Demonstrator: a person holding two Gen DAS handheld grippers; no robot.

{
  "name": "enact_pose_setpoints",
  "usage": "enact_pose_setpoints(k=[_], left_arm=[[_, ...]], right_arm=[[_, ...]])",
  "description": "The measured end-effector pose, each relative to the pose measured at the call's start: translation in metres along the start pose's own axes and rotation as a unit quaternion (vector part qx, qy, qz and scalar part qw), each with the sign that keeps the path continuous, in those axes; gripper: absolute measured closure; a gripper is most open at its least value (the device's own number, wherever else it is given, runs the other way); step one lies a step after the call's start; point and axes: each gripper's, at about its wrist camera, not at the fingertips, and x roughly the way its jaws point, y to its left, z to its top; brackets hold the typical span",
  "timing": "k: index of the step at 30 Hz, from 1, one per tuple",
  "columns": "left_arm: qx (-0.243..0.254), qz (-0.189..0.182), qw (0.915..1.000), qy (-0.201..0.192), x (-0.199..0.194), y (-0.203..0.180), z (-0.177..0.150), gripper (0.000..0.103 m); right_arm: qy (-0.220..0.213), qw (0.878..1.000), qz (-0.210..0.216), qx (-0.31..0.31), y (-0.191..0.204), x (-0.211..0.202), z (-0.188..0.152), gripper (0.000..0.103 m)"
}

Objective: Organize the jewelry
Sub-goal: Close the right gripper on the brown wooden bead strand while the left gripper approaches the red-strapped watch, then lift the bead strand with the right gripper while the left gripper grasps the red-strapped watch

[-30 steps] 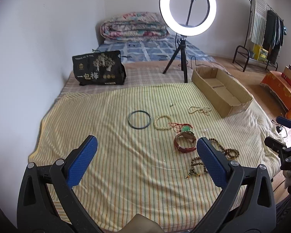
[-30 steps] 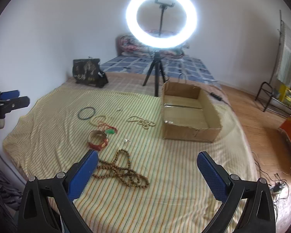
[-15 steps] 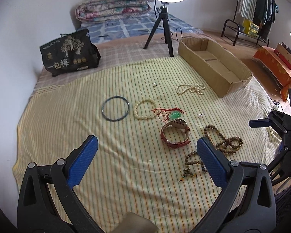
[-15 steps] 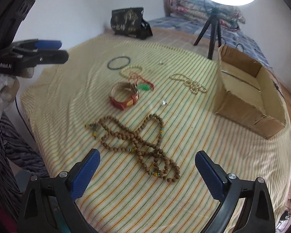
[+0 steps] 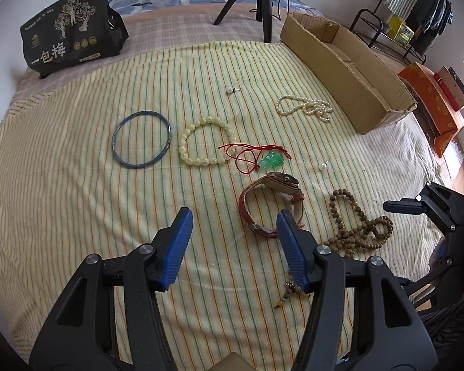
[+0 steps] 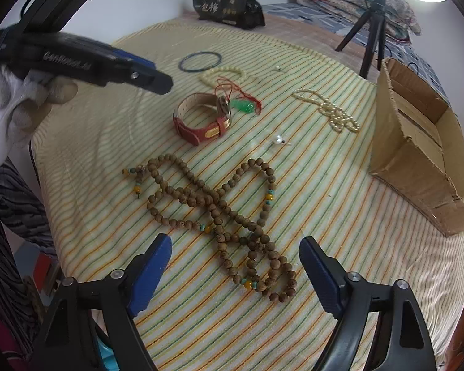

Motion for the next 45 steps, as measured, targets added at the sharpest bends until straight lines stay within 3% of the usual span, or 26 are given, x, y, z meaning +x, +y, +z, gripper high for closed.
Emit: enact_pose_setpoints(k=[2, 5, 12, 15, 19, 25, 34, 37, 45], left_arm=[[0.0, -0.006, 1.0, 0.005, 0.004, 0.0, 0.001, 0.053], [-0.002, -0.014, 0.9998, 0.01, 0.011, 0.001, 0.003, 0.054], [0.003, -0.019, 0.9994, 0.029, 0.03, -0.002, 0.009, 0.054], [-0.01, -0.028, 0.9986, 0.043, 0.04, 0.001, 0.011, 0.064], [-0.017, -0.026, 0.9982, 0.052, 0.05, 0.005, 0.012, 0.065], [-0.005, -0.011, 0.9988, 0.048, 0.055, 0.003, 0.011, 0.069], [0.005, -0.004, 0.9992, 0.04, 0.057, -0.002, 0.012, 0.094], [0.006, -0.002, 0.9993, 0.036, 0.054, -0.004, 0.01, 0.096], [-0.005, -0.01, 0.9996, 0.025, 0.04, 0.003, 0.003, 0.099]], right_arm=[[0.007, 1.0, -0.003, -0.012, 0.003, 0.005, 0.001, 0.023], [0.021, 0.999, -0.004, -0.028, 0.006, 0.012, 0.001, 0.026], [0.021, 0.999, -0.01, -0.034, 0.007, 0.024, 0.01, 0.026], [0.017, 0.999, -0.017, -0.04, 0.009, 0.028, 0.015, 0.024], [0.009, 0.999, -0.02, -0.041, 0.013, 0.029, 0.016, 0.024], [0.003, 0.999, -0.006, -0.053, 0.023, 0.025, 0.016, 0.046], [-0.003, 0.998, 0.005, -0.063, 0.035, 0.022, 0.017, 0.082], [-0.004, 0.998, 0.008, -0.056, 0.035, 0.021, 0.017, 0.092], [-0.015, 0.999, 0.005, -0.036, 0.03, 0.014, 0.02, 0.093]])
